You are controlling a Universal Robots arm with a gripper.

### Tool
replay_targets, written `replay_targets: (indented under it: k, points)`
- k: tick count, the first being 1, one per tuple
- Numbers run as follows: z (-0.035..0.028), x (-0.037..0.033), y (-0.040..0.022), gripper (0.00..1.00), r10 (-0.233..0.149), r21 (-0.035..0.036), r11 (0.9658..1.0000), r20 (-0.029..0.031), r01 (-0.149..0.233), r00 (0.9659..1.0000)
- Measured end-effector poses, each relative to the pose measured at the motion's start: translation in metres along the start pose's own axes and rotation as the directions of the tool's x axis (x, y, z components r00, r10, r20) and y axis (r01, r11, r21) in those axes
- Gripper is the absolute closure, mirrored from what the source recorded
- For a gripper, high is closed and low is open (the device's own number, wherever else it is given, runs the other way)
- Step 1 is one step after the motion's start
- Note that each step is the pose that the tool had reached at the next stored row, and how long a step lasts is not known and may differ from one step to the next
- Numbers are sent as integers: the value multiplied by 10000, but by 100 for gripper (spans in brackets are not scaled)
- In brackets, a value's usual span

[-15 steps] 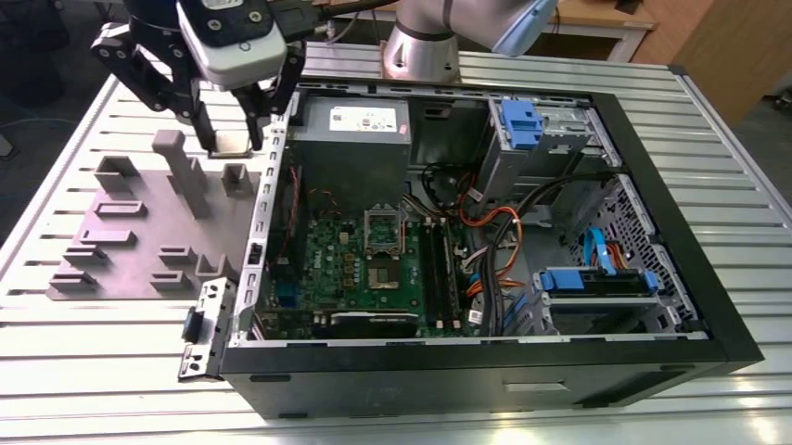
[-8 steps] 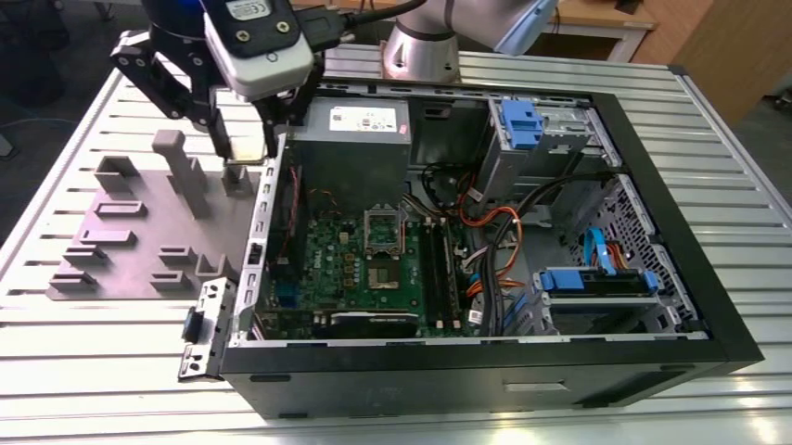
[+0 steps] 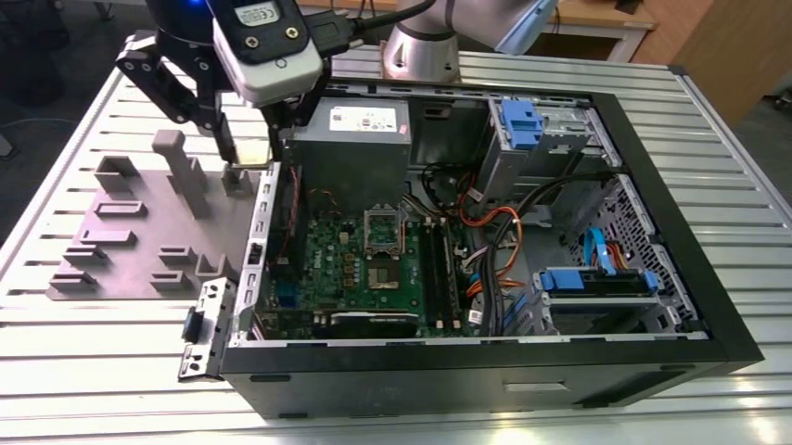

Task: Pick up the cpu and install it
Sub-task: 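Pick up the cpu and move it towards the insertion slot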

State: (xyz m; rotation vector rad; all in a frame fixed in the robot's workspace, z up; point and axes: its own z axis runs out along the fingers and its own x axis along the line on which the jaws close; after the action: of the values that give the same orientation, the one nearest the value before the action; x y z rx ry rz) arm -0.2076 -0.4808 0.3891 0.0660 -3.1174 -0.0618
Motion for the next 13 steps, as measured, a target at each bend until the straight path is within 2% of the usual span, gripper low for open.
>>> replay_targets:
  k: [13]
  points:
    - [-1, -26, -2, 55, 0, 0, 10000, 0, 0, 10000]
